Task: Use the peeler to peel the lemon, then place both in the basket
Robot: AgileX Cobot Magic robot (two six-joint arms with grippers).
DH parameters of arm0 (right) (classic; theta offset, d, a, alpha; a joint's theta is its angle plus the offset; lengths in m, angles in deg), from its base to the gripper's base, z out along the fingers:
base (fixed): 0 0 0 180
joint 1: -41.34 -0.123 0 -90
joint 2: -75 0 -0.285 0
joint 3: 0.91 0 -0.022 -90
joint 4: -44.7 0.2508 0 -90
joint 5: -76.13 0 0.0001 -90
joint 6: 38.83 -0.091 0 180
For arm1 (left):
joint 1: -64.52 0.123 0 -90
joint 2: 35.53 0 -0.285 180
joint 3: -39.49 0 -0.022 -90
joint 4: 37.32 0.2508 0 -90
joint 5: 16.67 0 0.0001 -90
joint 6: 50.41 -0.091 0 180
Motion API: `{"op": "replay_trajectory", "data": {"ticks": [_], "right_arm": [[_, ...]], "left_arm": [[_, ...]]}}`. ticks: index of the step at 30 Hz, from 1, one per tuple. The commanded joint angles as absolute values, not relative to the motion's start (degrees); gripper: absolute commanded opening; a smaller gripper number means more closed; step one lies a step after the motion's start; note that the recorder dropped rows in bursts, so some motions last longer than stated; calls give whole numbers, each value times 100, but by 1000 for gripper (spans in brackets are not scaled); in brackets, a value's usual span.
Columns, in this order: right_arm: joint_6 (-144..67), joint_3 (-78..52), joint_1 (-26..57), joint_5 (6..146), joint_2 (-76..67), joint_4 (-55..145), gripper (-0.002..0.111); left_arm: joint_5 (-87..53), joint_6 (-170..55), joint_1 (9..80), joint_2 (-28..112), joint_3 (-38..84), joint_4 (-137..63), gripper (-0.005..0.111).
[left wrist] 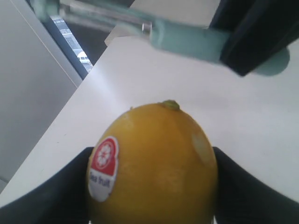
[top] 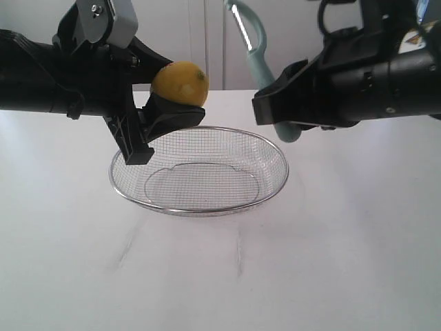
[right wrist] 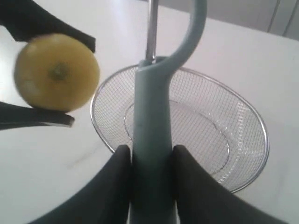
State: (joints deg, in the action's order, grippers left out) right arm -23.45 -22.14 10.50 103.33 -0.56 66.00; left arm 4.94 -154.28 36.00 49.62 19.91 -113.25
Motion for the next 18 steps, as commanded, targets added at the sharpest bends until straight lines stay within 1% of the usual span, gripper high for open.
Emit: {"op": "replay_trajectory", "data": {"ticks": [1, 5, 11, 18], "right_arm": [[-2390, -2234, 1047, 10286, -512, 6543, 0], [-2390, -2234, 992, 10264, -746, 6543, 0], [-2390, -2234, 645, 10077, -976, 6543, 0], [-2413, -2224, 571, 9991, -1020, 6764, 0]], "left_arm": [[546, -15415, 3569, 4888, 1997, -11459, 0], [546, -15415, 3569, 4888, 1997, -11459, 0], [546, -15415, 3569, 4888, 1997, -11459, 0], [546, -15415, 3569, 4888, 1997, -11459, 0]]}}
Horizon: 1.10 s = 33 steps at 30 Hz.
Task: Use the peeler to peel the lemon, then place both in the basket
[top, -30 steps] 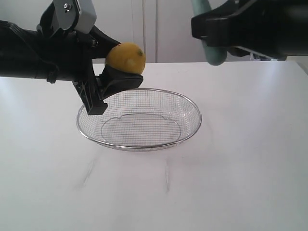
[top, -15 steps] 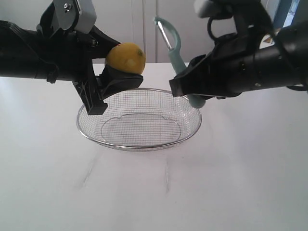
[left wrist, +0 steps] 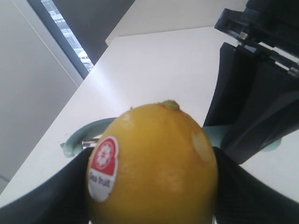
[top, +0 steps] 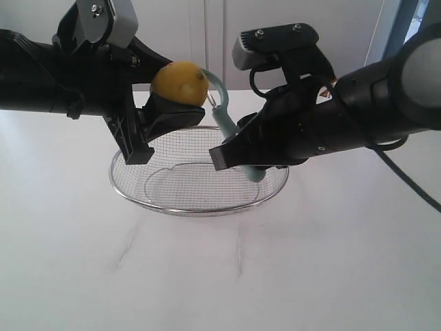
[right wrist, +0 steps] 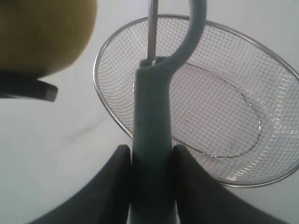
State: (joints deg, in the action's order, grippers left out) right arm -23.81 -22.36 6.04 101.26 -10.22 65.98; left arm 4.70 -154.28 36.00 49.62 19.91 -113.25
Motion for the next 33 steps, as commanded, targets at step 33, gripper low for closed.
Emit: {"op": "replay_trajectory", "data": {"ticks": [33], "right_arm": [[-2826, -2196, 441, 9770, 1532, 6073, 0]], "left_arm": [[521, -15415, 3569, 4888, 1997, -11459, 0]]}}
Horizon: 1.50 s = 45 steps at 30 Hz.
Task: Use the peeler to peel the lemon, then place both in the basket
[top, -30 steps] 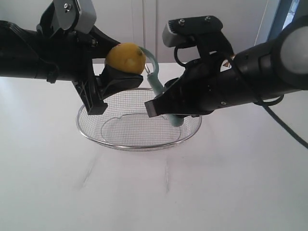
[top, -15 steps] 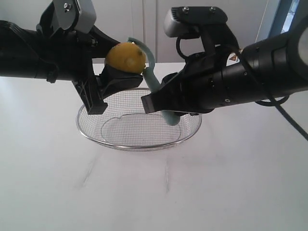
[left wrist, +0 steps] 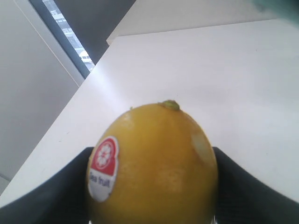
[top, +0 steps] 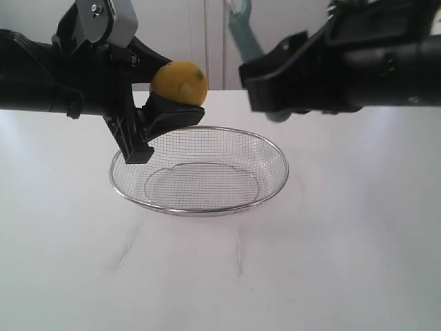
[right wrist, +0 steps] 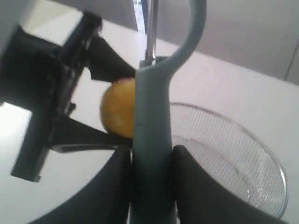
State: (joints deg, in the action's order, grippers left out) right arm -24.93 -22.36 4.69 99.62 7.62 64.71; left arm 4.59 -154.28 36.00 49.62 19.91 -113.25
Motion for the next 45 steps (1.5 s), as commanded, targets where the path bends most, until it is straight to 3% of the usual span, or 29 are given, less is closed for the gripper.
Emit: {"op": "replay_trajectory", "data": {"ticks": [1, 9, 31, 45], "right_arm": [[-2953, -2190, 441, 9818, 1691, 5886, 0], [-4160, -2166, 441, 10375, 2142, 4659, 0], [-4211, -2166, 441, 10430, -43, 4618, 0], [-4211, -2166, 441, 10430, -142, 4615, 0]], "left_arm": [[521, -15415, 3569, 4888, 1997, -11459, 0], [521, -15415, 3569, 4888, 1997, -11459, 0], [521, -15415, 3569, 4888, 1997, -11459, 0], [511, -15415, 3580, 4888, 1997, -11399, 0]]}}
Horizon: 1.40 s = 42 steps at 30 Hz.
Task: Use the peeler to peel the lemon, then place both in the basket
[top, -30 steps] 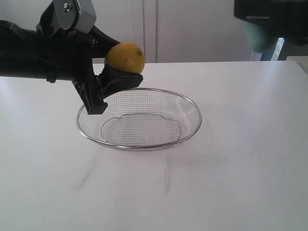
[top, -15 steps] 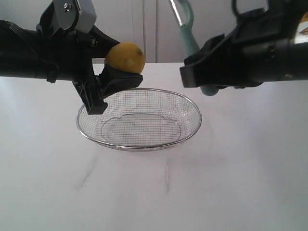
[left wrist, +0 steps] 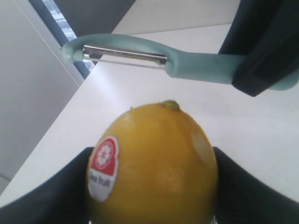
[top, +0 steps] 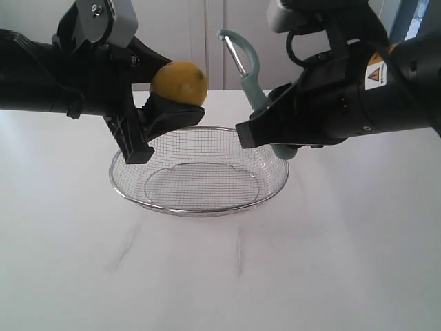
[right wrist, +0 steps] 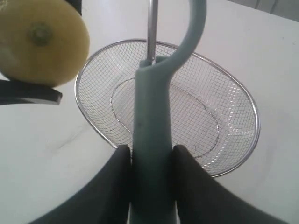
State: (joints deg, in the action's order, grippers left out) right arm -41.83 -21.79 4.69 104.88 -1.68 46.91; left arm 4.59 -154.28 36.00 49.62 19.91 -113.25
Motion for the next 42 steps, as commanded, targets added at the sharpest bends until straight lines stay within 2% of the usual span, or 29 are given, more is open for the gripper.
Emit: {"op": "replay_trajectory", "data": {"ticks": [1, 8, 17, 35, 42], "right_arm": [[-4211, -2166, 441, 10430, -142, 4591, 0], [-4211, -2166, 441, 10347, -166, 4165, 0], [-4211, -2166, 441, 9813, -470, 3856, 0], [-4278, -2162, 824, 9229, -844, 3866, 0], [-4361, -1781, 1140, 8961, -1731, 3866, 0]], "left_arm": [[425, -15352, 3580, 4888, 1997, -11345, 0], [-313, -14050, 3580, 4888, 1997, -10330, 0], [-1363, -14083, 3580, 5290, 2007, -10111, 0], [-1667, -14184, 3580, 6825, 2663, -10111, 0], [-1667, -14184, 3580, 6922, 2663, -10111, 0]]}}
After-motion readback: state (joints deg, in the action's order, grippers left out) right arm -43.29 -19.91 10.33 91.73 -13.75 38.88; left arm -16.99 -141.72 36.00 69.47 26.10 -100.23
